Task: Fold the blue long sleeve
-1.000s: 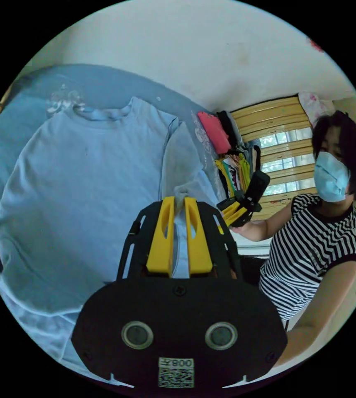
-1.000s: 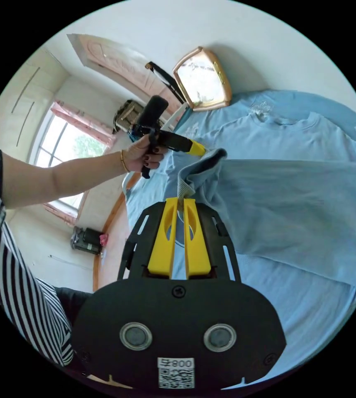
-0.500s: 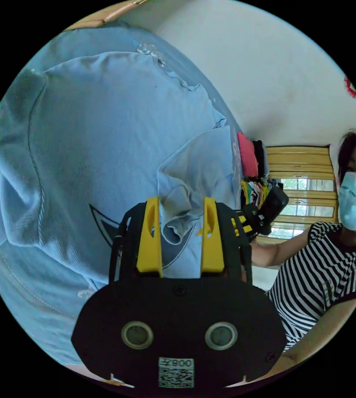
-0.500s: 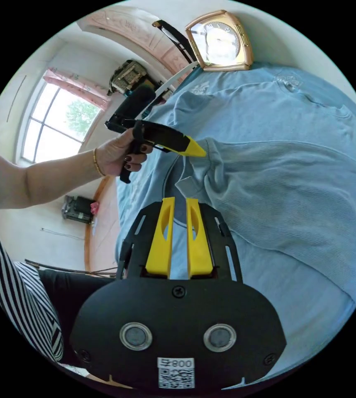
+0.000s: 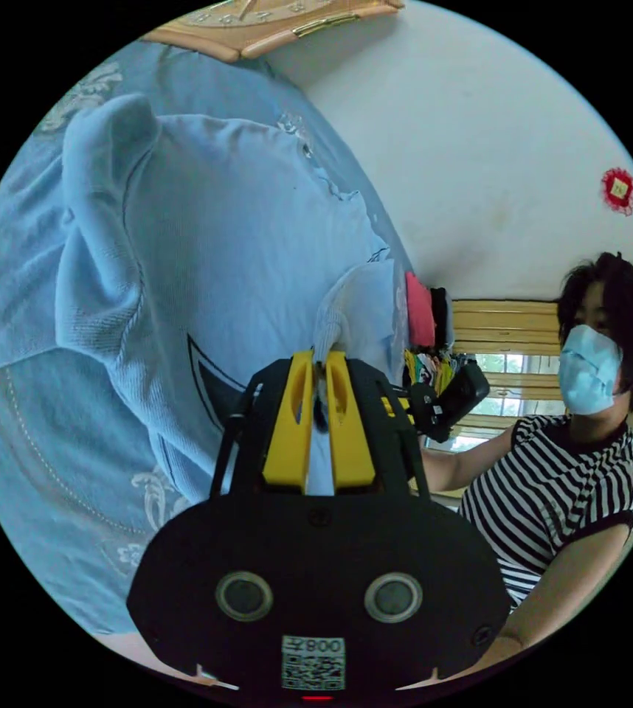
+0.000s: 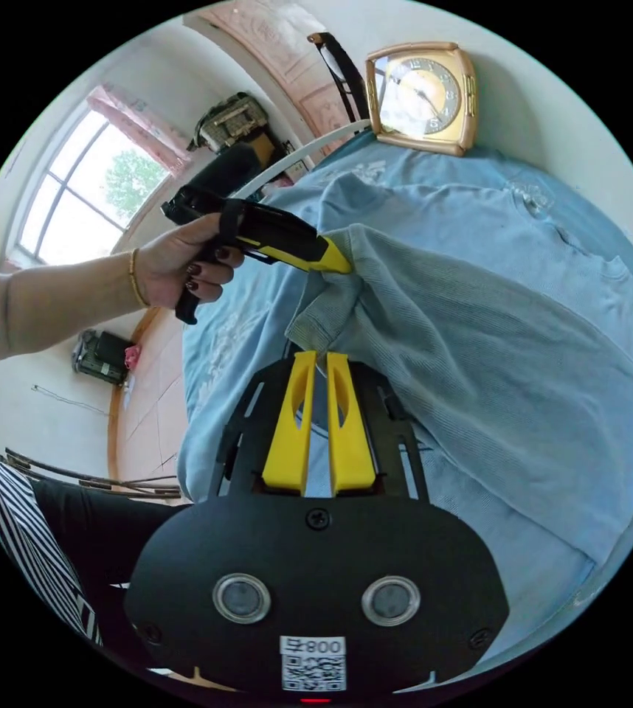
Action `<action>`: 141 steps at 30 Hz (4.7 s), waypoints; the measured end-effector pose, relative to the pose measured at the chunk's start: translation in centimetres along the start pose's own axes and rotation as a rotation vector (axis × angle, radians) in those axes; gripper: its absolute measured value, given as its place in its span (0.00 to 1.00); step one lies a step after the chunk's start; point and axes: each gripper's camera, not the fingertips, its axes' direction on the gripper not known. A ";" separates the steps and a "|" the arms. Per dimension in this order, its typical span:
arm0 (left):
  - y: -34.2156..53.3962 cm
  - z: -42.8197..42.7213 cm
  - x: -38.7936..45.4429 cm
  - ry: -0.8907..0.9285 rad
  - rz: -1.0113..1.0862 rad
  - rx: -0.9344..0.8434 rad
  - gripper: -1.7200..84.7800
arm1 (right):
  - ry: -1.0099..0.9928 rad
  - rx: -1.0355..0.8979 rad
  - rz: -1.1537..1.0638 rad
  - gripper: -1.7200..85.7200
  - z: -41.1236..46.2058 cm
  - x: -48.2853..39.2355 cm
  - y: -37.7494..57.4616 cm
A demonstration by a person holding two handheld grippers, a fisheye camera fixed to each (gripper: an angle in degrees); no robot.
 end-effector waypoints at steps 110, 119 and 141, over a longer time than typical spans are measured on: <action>5.1 26.5 -10.6 -0.221 0.252 -0.082 0.02 | 0.318 0.117 0.669 0.02 -22.0 22.1 9.6; 18.9 19.9 -26.5 -0.353 0.015 0.137 0.02 | 0.162 -0.058 0.304 0.02 -15.8 11.6 -4.9; 39.6 -6.9 -61.9 -0.278 -0.660 0.956 0.07 | 0.112 -0.347 -0.020 0.02 -4.8 2.2 -26.0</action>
